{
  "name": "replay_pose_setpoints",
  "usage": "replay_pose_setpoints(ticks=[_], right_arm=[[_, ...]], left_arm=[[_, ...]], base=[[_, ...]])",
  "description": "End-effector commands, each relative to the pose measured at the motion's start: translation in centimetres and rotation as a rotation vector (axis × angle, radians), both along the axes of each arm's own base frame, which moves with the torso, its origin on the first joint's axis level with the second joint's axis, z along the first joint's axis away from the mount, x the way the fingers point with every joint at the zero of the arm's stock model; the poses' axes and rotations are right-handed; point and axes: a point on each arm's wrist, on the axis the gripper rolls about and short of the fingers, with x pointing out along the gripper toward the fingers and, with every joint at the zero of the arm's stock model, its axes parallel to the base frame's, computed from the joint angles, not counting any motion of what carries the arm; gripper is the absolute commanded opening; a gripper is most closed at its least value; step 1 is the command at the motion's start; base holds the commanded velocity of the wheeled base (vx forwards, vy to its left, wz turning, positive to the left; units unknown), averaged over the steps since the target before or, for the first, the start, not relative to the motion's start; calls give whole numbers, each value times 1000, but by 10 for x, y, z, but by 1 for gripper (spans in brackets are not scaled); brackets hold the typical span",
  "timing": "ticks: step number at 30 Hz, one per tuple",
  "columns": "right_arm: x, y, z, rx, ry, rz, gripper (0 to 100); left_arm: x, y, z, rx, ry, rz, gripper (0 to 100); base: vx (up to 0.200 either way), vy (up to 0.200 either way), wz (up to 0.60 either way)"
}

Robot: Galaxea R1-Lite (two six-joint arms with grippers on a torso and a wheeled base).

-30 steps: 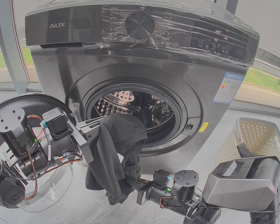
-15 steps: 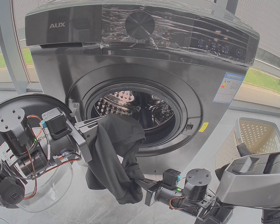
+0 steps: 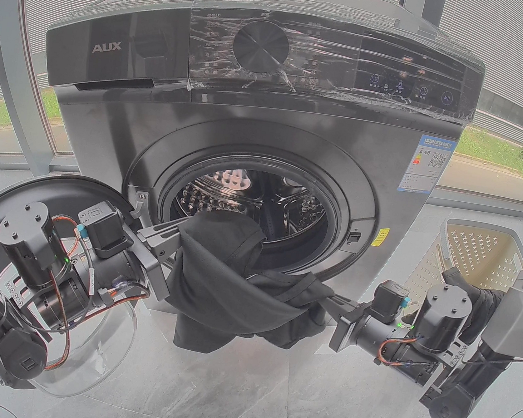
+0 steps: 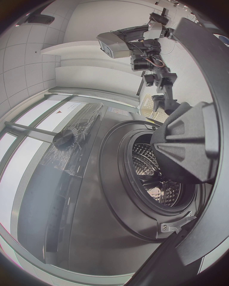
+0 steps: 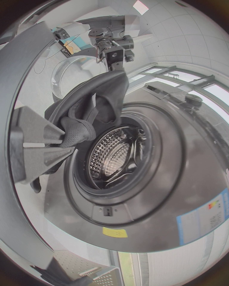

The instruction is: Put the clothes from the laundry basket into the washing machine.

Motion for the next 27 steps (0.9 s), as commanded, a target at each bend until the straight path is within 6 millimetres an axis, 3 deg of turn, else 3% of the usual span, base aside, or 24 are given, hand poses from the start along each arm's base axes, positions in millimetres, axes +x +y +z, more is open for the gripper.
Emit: replay_pose_setpoints(ticks=[1, 16, 17, 27], right_arm=[[-7, -11, 24, 31, -68, -19, 0], [-8, -23, 50, 82, -145, -51, 0], [-7, -23, 51, 85, -150, -51, 0], [-2, -19, 65, 123, -202, -49, 0]], left_arm=[[2, -1, -5, 10, 16, 3, 0], [-7, 1, -22, 50, 88, -11, 0], [-9, 1, -24, 51, 99, -16, 100], [-30, 9, -48, 126, 207, -55, 100]], base=[[0, 0, 0], [0, 0, 0], [0, 0, 0], [0, 0, 0]])
